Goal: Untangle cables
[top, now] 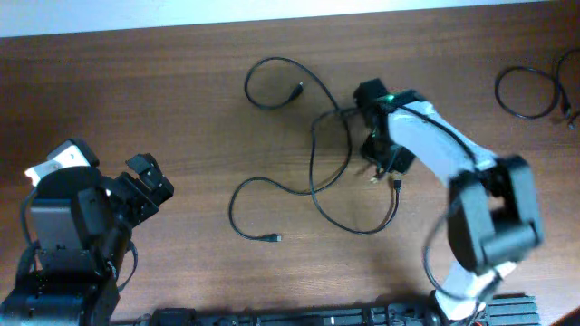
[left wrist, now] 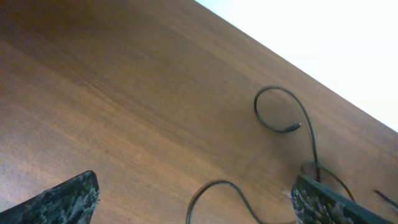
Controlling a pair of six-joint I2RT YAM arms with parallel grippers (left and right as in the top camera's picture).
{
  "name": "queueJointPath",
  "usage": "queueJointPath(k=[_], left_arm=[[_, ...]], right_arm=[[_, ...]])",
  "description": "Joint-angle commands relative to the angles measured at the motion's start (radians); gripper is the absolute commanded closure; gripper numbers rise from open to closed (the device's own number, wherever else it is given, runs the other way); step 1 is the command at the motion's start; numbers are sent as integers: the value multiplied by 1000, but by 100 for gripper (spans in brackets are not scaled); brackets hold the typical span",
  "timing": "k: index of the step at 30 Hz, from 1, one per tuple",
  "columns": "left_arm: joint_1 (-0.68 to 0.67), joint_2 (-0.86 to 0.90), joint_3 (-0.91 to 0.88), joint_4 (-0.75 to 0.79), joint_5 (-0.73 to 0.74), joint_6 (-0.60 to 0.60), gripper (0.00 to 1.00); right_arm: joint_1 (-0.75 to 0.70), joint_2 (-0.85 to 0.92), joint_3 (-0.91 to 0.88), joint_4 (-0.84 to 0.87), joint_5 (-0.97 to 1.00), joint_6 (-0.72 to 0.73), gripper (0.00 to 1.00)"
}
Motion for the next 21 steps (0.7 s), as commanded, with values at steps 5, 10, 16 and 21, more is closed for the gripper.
queueJointPath(k=[5, 10, 16, 21], left_arm=[[3, -3, 5, 1, -14, 16, 1], [3, -3, 5, 0, -14, 15, 1], [3, -3, 5, 1, -14, 16, 1], [3, -3, 5, 1, -14, 16, 1]], right_arm=[[-3, -288, -33, -350, 5, 19, 96], [-3, -287, -309, -323, -41, 8, 95], [-3, -287, -549, 4, -216, -74, 50], [-3, -287, -614, 113, -208, -72, 18]])
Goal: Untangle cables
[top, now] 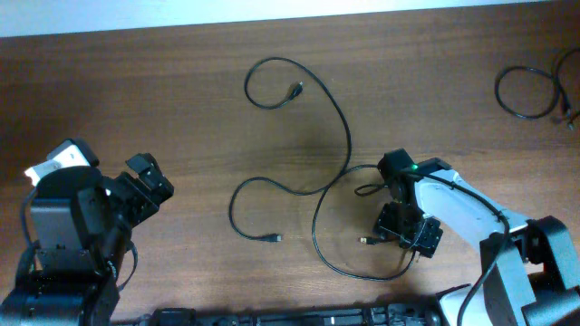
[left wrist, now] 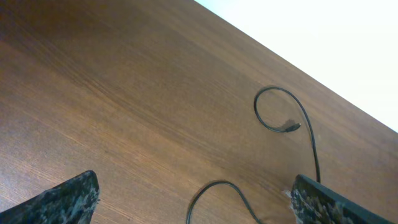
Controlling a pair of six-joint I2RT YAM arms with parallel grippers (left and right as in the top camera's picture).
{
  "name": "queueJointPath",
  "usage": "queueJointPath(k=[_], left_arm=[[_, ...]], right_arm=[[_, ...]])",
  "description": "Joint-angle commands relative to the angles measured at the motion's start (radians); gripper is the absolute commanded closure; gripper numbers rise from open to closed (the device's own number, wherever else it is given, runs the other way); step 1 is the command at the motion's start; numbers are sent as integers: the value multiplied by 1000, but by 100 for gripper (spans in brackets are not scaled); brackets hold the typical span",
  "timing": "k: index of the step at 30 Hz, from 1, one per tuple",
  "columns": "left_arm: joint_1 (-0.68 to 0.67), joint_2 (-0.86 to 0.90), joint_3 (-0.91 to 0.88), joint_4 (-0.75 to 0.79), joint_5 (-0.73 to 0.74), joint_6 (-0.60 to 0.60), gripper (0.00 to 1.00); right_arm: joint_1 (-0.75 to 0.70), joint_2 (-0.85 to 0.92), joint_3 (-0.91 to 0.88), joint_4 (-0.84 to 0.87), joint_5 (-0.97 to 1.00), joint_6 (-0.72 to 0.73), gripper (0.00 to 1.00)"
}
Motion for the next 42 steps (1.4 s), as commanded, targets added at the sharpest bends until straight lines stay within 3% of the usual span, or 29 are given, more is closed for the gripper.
queueJointPath(k=[1, 9, 11, 14, 19, 25, 27, 29, 31, 34, 38, 42], left_arm=[[3, -3, 5, 1, -14, 16, 1], [3, -3, 5, 2, -14, 16, 1], [3, -3, 5, 1, -14, 16, 1], [3, -3, 5, 1, -14, 16, 1], [3, -3, 5, 2, -14, 16, 1], [3, -3, 5, 1, -14, 16, 1], [3, -3, 5, 2, -14, 16, 1], [3, -3, 5, 2, -14, 16, 1], [3, -3, 5, 1, -14, 16, 1], [3, -3, 5, 1, -14, 16, 1], [3, -3, 5, 2, -14, 16, 1], [3, -3, 5, 2, -14, 16, 1]], right_arm=[[1, 16, -29, 58, 12, 11, 17], [1, 16, -106, 205, -16, 51, 18], [1, 16, -117, 245, -26, 51, 32], [1, 16, -117, 282, -48, 56, 41], [1, 16, -117, 335, -62, 56, 96], [-1, 15, -60, 488, -25, -108, 96], [-2, 14, 84, 461, 8, -229, 96], [-16, 14, 284, 401, 210, -322, 96], [-105, 14, 482, 378, 235, -412, 96], [-279, 14, 669, 416, 235, -412, 96], [-396, 66, 675, 613, 235, -412, 96], [-494, 293, 675, 746, 238, -412, 96]])
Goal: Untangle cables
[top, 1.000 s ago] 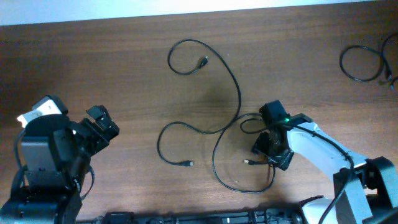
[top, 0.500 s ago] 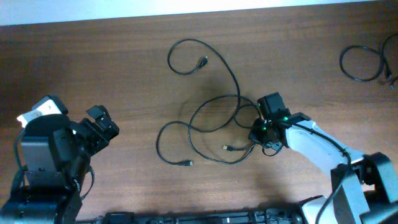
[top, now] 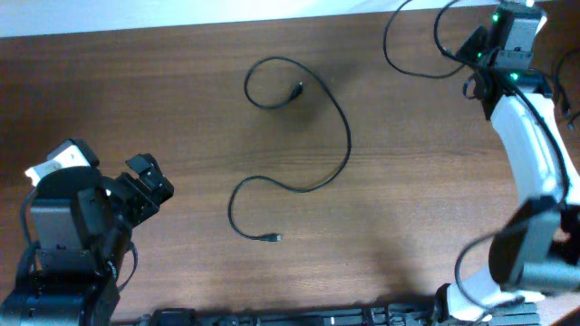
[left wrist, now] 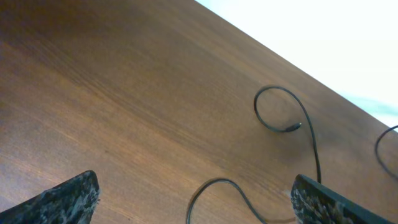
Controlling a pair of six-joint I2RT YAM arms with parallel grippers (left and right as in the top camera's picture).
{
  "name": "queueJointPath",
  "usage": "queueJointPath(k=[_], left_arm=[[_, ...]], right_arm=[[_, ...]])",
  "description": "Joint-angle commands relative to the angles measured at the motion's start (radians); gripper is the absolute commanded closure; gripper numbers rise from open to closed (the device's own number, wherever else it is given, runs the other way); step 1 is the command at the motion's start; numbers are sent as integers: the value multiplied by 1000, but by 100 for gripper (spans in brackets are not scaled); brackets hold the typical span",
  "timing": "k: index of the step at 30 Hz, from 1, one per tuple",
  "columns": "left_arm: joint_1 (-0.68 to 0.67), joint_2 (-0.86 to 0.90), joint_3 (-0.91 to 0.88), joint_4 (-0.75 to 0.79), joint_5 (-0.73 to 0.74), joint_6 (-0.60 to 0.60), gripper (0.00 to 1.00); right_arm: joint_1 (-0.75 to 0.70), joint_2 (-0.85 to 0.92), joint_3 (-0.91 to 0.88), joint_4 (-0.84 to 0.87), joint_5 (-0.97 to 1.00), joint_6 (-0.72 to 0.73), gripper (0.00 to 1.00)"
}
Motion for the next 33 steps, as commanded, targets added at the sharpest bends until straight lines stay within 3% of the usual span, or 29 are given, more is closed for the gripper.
queueJointPath(k=[1, 5, 6, 7, 8, 14, 19, 24, 33], left_arm=[[3, -3, 5, 2, -14, 16, 1], [3, -3, 5, 2, -14, 16, 1], [3, -3, 5, 2, -14, 16, 1], [3, -3, 5, 2, -14, 16, 1], [3, -3, 5, 2, -14, 16, 1], [3, -3, 5, 2, -14, 16, 1], [3, -3, 5, 2, -14, 16, 1], [3, -3, 5, 2, -14, 16, 1], [3, -3, 5, 2, -14, 16, 1]], right_arm=[[-63, 140, 7, 48, 16, -7, 96], [-122, 318, 7, 64, 0, -8, 94], [-122, 318, 8, 51, -11, -8, 83], [-118, 308, 14, 51, -10, -8, 47], [-118, 285, 23, 21, -10, -19, 2], [-119, -81, 42, -326, -7, -36, 1], [-116, -157, 40, -542, -22, -36, 2], [6, -157, 40, -576, -116, -36, 1], [383, -55, 39, -534, -203, -37, 2]])
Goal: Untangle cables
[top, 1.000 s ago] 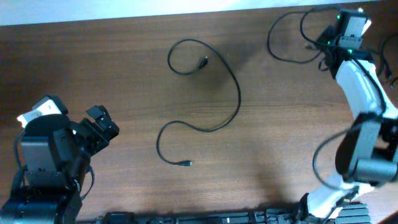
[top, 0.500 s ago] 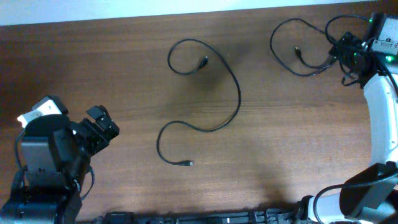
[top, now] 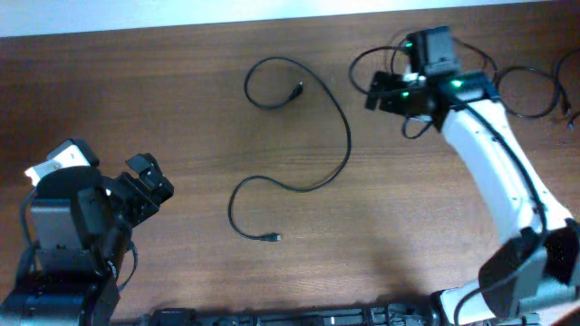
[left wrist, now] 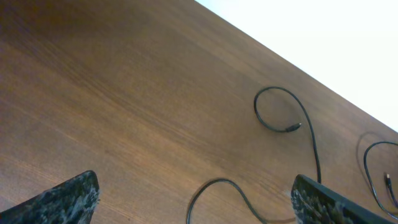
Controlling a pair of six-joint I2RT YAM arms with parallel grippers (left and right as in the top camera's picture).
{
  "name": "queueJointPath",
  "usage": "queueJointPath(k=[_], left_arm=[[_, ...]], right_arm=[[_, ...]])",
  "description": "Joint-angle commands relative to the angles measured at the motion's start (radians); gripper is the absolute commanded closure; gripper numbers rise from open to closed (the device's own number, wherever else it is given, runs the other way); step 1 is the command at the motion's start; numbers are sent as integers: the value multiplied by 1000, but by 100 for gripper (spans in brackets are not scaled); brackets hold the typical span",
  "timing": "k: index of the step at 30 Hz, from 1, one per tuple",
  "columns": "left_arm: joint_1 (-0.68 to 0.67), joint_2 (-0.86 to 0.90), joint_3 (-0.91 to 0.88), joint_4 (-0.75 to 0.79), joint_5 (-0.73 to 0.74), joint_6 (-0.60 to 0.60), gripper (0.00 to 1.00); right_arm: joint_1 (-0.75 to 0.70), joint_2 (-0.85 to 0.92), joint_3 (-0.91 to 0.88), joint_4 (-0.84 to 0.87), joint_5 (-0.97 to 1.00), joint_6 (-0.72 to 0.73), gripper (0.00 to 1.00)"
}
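Note:
A long black cable (top: pixel 348 136) lies by itself in the middle of the table, curled at its far end and bending to a plug near the front; the left wrist view shows its curl (left wrist: pixel 309 134). At the back right, my right gripper (top: pixel 379 94) is shut on a second black cable (top: pixel 355 65), whose loops spread around it. The edge of that loop shows in the left wrist view (left wrist: pixel 367 163). My left gripper (top: pixel 149 186) rests at the front left, open and holding nothing, far from both cables (left wrist: pixel 196 205).
A third coiled black cable (top: pixel 524 91) lies at the far right near the table's back edge. The white wall strip runs along the back edge. The arm bases stand at the front corners.
My right gripper has come from the far back right corner leftward to the back middle-right, the second cable still with it. The long cable and left arm are unchanged.
Two cables lay crossed in the middle, with my right gripper on the tangle. Then it was nearer the front, one cable drawn partly away. Later that cable was at the back right corner, the long one alone. Now it is at the back middle-right.

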Motion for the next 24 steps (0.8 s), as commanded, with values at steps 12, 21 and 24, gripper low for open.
queueJointPath(k=[12, 21, 24], left_arm=[[3, -3, 5, 1, -14, 16, 1], [3, -3, 5, 1, -14, 16, 1], [3, -3, 5, 2, -14, 16, 1]], right_arm=[[161, 66, -3, 171, -3, -205, 1], [137, 221, 120, 433, -84, -540, 0], [135, 401, 242, 475, -333, -831, 6]])
